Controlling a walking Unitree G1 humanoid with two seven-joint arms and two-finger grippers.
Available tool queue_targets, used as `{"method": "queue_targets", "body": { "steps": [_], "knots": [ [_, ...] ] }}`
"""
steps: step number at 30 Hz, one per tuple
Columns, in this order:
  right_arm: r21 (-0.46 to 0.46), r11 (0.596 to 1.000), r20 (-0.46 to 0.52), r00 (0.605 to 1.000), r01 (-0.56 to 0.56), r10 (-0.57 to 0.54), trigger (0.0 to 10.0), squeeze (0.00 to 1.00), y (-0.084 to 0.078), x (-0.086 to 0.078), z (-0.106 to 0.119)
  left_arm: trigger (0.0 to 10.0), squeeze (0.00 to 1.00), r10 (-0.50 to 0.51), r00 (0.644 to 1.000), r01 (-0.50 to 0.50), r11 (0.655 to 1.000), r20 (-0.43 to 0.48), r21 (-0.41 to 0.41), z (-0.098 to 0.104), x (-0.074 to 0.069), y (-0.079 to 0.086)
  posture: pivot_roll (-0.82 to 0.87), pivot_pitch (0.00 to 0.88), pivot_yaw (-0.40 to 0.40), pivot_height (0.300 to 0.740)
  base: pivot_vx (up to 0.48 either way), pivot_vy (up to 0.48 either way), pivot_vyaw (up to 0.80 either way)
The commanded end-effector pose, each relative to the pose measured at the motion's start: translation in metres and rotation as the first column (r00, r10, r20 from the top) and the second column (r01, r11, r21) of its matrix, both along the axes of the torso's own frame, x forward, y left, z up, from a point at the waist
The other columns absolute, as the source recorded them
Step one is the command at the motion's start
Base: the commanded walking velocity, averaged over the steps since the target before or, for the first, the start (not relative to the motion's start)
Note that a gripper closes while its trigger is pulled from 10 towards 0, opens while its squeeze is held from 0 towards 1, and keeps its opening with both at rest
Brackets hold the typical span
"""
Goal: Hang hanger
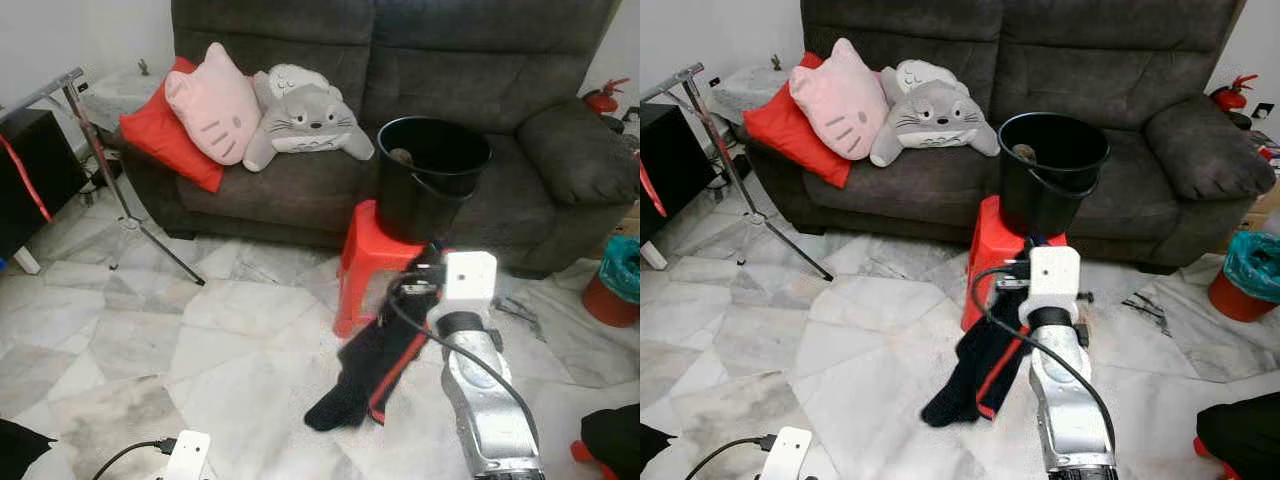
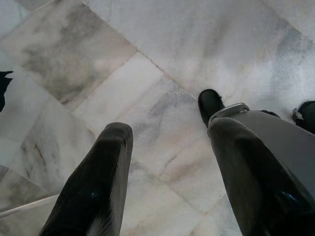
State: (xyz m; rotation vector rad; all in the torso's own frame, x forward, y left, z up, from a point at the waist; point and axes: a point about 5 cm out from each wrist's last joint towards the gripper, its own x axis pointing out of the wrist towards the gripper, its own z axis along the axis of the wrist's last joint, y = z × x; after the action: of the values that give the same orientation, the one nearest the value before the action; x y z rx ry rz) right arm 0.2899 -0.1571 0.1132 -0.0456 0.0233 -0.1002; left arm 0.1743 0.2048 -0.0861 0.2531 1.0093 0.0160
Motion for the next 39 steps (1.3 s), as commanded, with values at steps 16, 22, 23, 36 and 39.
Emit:
{"method": "queue_targets", "body": {
  "steps": [16,22,23,36,39],
  "knots": [
    [0.035,0.961,-0.023,0.961,0.275,-0.274,10.0,0.00,-0.037,-0.029,-0.015,10.0,0.00,0.129,0.988,-0.129,0.992,0.079,-0.006,0.001,-0.002,0.004,-0.09,0.010,0.006,0.740,0.000,0.000,0.00],
    [0.047,0.960,-0.013,0.962,0.274,-0.274,10.0,0.00,-0.039,-0.025,-0.012,10.0,0.00,0.172,0.979,-0.169,0.985,0.109,-0.039,0.002,-0.001,0.004,-0.10,0.002,0.007,0.740,0.000,0.000,0.00],
    [0.046,0.961,-0.013,0.962,0.271,-0.271,10.0,0.00,-0.039,-0.024,-0.011,10.0,0.00,0.173,0.979,-0.169,0.985,0.109,-0.040,0.002,-0.001,0.004,-0.09,0.000,0.005,0.740,0.000,0.000,0.00],
    [-0.027,0.983,0.026,0.983,0.183,-0.182,10.0,0.00,-0.029,-0.022,-0.007,10.0,0.00,0.150,0.985,-0.147,0.989,0.091,-0.031,0.000,-0.004,0.002,-0.07,0.000,-0.006,0.740,0.000,0.000,0.62],
    [-0.011,0.982,0.021,0.982,0.189,-0.189,10.0,0.00,-0.029,-0.024,-0.009,10.0,0.00,0.147,0.985,-0.145,0.989,0.087,-0.030,0.000,-0.005,0.003,-0.07,0.000,-0.001,0.740,0.000,0.000,0.80]
  ]
}}
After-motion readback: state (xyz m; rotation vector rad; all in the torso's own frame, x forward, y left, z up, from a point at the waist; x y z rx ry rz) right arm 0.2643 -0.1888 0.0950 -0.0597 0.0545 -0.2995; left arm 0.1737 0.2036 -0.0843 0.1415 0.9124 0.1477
